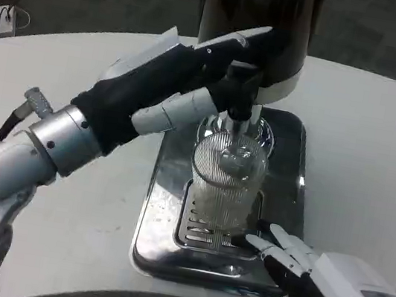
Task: Grasp the cup under the faucet to collect the drink, then remove the cup.
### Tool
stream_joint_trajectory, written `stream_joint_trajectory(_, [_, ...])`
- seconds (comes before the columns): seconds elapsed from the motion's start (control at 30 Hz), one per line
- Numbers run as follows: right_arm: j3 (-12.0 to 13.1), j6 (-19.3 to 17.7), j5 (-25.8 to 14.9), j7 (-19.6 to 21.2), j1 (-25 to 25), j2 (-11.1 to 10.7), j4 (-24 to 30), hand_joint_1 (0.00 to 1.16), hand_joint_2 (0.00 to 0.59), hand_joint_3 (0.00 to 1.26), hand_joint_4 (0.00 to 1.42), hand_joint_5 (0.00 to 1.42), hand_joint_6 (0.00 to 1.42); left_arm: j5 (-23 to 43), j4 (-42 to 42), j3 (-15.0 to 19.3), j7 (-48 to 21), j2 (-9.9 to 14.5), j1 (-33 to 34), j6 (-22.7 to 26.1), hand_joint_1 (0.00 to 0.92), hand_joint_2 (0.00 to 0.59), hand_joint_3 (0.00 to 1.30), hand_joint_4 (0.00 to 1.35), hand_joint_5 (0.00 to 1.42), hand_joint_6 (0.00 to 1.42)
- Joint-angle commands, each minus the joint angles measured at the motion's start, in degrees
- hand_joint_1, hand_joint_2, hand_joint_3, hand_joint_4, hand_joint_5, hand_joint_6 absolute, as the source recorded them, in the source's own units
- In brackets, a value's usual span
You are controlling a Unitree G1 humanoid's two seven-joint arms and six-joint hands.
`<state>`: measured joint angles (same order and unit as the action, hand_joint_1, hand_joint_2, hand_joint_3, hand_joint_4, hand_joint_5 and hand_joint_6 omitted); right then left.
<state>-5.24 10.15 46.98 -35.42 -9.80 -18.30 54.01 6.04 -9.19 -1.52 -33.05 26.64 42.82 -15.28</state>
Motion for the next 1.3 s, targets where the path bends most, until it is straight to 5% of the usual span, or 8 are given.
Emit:
stream_joint_trajectory(0.03, [0.4,-0.4,-0.6,0.6,-0.8,0.1,1.1,0.52,0.478,0.15,0.00,0.04,0.05,-0.9,-2.0,-1.6,-2.8,0.2,2.0,0.7,0.000,0.050,0.13,0.08,0.22,0.29])
stream_joint_trajectory(0.4, [0.3,0.0,-0.7,0.8,-2.1,0.9,1.9,0.52,0.478,0.15,0.00,0.05,0.06,-6.0,-4.9,-4.5,-5.5,1.8,3.5,-3.1,0.000,0.037,0.08,0.02,0.16,0.24])
stream_joint_trajectory(0.9, [3.0,7.5,-11.0,2.1,-0.1,4.9,0.0,0.47,0.445,0.12,0.00,0.10,0.08,-12.0,-8.0,-7.9,-4.7,2.6,4.4,-8.6,0.000,0.000,0.04,0.00,0.08,0.13])
stream_joint_trajectory(1.3, [2.6,12.7,-15.1,7.8,2.0,7.2,-4.4,0.61,0.305,0.00,0.00,0.05,0.07,-12.5,-9.8,-9.0,-4.5,2.4,5.2,-9.8,0.000,0.000,0.04,0.00,0.07,0.13])
